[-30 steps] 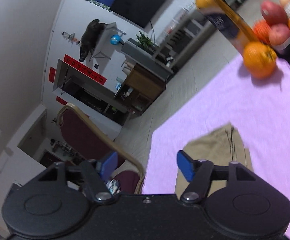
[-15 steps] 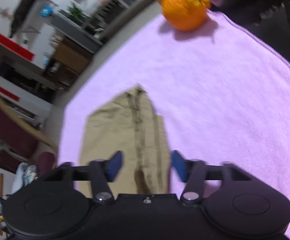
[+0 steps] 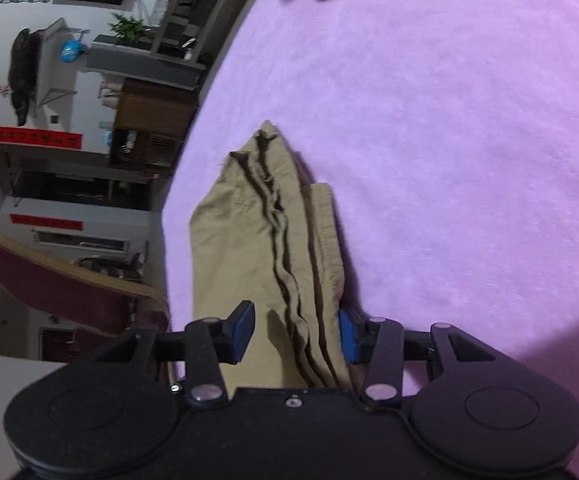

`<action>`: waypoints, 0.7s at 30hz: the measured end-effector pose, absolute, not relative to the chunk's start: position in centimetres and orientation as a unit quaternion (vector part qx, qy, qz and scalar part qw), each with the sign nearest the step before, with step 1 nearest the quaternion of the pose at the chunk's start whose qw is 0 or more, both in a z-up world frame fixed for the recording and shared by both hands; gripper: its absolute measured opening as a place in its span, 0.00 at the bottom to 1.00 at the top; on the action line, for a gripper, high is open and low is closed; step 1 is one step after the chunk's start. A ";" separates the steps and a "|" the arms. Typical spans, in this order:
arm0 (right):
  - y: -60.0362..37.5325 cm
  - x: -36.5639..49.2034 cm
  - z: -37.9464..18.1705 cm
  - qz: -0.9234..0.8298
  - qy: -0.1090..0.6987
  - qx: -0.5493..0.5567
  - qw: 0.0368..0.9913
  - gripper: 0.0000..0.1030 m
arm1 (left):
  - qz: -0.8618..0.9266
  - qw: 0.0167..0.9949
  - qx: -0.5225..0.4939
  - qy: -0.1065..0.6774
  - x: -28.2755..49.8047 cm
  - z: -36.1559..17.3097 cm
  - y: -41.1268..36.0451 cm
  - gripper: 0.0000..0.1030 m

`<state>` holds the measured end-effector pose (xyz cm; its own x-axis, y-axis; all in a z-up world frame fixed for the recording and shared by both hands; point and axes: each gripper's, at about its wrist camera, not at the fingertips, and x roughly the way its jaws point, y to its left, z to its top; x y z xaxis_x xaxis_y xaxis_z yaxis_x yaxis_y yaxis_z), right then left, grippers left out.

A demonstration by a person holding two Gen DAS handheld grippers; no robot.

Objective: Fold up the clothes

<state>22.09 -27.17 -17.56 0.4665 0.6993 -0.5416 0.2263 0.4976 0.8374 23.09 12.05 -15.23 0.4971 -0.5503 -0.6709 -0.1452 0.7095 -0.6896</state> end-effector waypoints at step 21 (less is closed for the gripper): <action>-20.7 16.7 -7.7 0.152 0.409 0.188 0.880 0.09 | -0.130 0.904 -0.127 0.386 16.9 -5.6 2.2 0.22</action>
